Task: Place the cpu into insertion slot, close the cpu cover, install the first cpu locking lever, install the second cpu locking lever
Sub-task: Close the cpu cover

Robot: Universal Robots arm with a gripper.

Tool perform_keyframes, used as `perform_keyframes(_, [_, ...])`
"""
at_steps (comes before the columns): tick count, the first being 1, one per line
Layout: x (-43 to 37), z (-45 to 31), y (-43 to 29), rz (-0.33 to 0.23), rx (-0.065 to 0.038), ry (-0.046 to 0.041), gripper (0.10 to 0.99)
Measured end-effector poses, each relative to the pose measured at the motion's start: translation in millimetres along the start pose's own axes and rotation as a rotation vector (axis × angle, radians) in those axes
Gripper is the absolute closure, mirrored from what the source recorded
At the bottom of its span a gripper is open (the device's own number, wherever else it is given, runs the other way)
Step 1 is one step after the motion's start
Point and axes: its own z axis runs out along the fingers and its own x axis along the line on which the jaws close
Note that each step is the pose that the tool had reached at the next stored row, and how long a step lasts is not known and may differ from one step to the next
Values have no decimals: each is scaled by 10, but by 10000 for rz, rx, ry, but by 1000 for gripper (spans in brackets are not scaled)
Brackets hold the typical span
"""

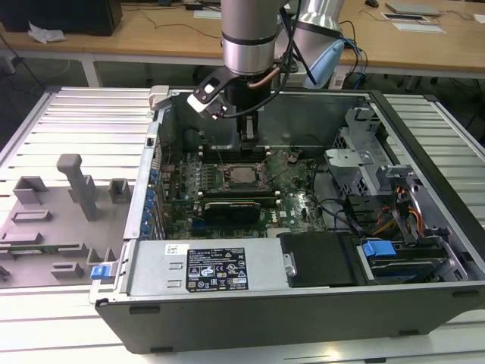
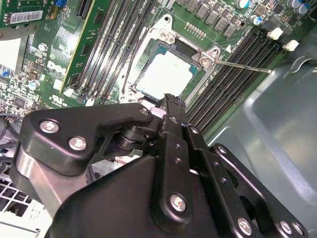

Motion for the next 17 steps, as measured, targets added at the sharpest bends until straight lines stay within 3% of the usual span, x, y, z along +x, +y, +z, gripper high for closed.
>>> perform_keyframes(10, [0,-9,30,1,4,-1,980])
perform_keyframes(12, [0,-70,36,1,2,0,980])
perform_keyframes(14, [0,-78,38,-1,1,0,980])
perform_keyframes(17, [-5,-74,111,1,16,-1,980])
